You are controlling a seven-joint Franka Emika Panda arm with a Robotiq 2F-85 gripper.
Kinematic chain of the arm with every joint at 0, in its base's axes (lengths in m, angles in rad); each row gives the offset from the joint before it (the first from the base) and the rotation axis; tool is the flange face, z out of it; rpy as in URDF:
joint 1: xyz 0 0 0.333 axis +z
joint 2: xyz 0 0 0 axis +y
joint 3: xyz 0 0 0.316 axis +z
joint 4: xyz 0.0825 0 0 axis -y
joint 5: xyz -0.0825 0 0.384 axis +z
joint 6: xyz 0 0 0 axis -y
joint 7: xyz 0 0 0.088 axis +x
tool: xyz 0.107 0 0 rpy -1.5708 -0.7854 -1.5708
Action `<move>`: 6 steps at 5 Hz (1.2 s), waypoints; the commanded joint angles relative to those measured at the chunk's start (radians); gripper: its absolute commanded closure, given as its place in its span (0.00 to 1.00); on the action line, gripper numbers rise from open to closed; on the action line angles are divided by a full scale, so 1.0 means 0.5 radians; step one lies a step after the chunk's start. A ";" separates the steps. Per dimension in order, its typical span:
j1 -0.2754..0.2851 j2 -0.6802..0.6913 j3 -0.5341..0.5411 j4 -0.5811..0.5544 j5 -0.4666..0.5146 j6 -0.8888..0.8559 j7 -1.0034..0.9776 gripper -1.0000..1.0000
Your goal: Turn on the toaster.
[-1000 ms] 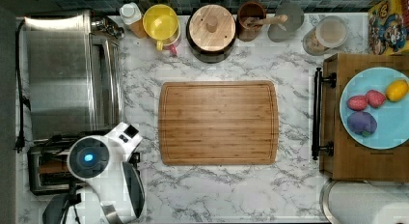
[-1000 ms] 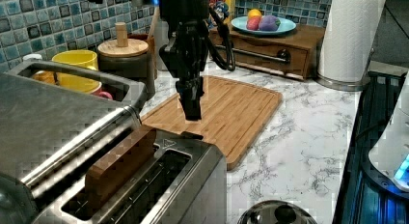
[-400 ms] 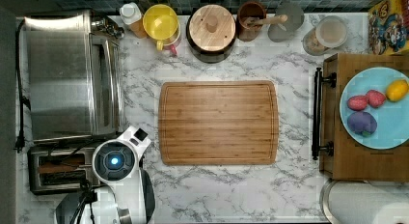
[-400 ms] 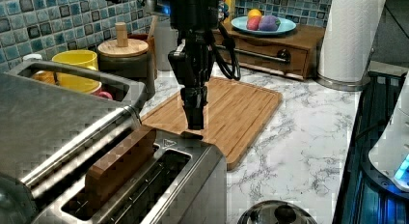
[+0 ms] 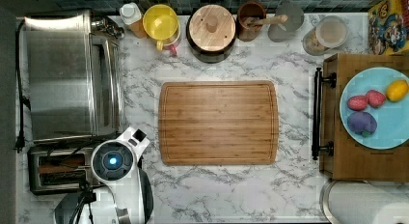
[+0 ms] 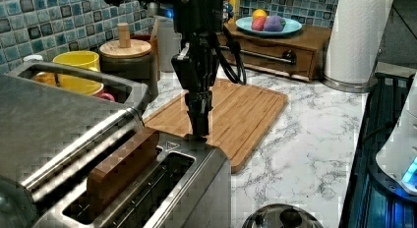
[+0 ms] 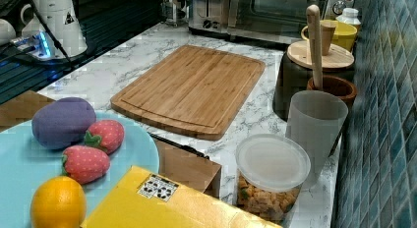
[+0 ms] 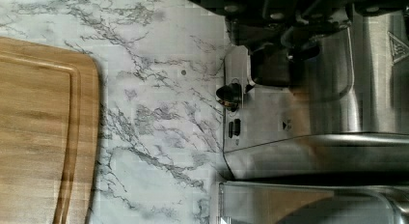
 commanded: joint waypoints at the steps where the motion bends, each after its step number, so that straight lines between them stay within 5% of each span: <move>1: 0.020 0.184 0.080 0.014 -0.240 0.255 0.305 1.00; 4: 0.059 0.839 0.035 -0.126 -0.310 0.315 0.528 1.00; 6: 0.090 0.771 0.081 -0.255 -0.255 0.422 0.452 1.00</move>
